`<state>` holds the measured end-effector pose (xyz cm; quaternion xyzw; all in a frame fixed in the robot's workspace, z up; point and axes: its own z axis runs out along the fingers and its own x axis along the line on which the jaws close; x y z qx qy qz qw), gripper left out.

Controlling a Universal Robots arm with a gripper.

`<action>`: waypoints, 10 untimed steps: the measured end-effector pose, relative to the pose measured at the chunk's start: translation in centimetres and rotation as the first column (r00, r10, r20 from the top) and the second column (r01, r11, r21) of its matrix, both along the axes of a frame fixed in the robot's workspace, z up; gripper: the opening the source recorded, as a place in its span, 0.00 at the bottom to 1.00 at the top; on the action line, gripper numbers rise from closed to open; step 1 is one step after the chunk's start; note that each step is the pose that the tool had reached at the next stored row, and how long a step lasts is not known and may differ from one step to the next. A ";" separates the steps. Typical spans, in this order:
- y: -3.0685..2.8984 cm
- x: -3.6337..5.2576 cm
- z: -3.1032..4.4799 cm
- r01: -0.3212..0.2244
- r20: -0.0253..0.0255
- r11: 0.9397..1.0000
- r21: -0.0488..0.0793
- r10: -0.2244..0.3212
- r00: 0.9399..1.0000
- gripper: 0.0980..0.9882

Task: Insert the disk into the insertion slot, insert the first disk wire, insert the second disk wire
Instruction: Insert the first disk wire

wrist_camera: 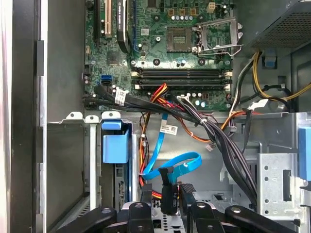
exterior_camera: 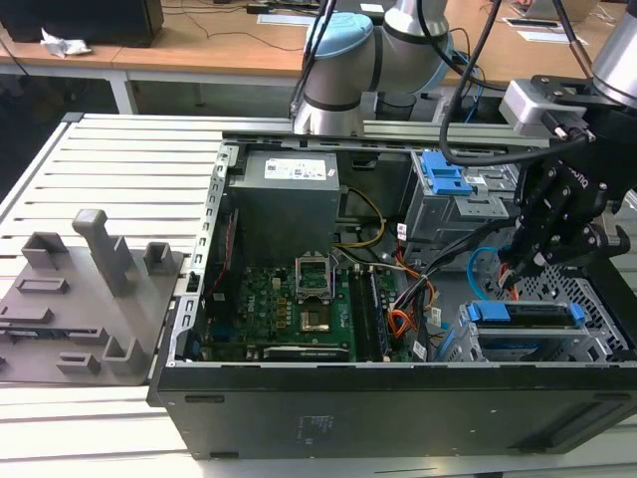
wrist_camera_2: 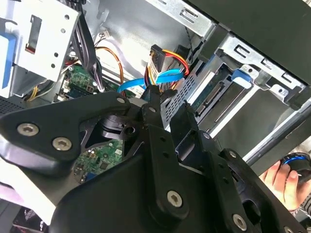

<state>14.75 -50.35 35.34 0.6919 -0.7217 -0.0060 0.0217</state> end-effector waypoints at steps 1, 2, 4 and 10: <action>0.00 0.00 0.00 0.000 0.000 1.000 0.000 0.000 1.000 0.30; 0.00 0.00 -0.01 0.000 0.000 1.000 -0.001 0.000 1.000 0.30; 0.00 0.00 -0.02 0.000 0.000 1.000 -0.001 0.000 1.000 0.28; 0.00 0.00 -0.02 0.000 0.000 1.000 -0.006 0.000 1.000 0.07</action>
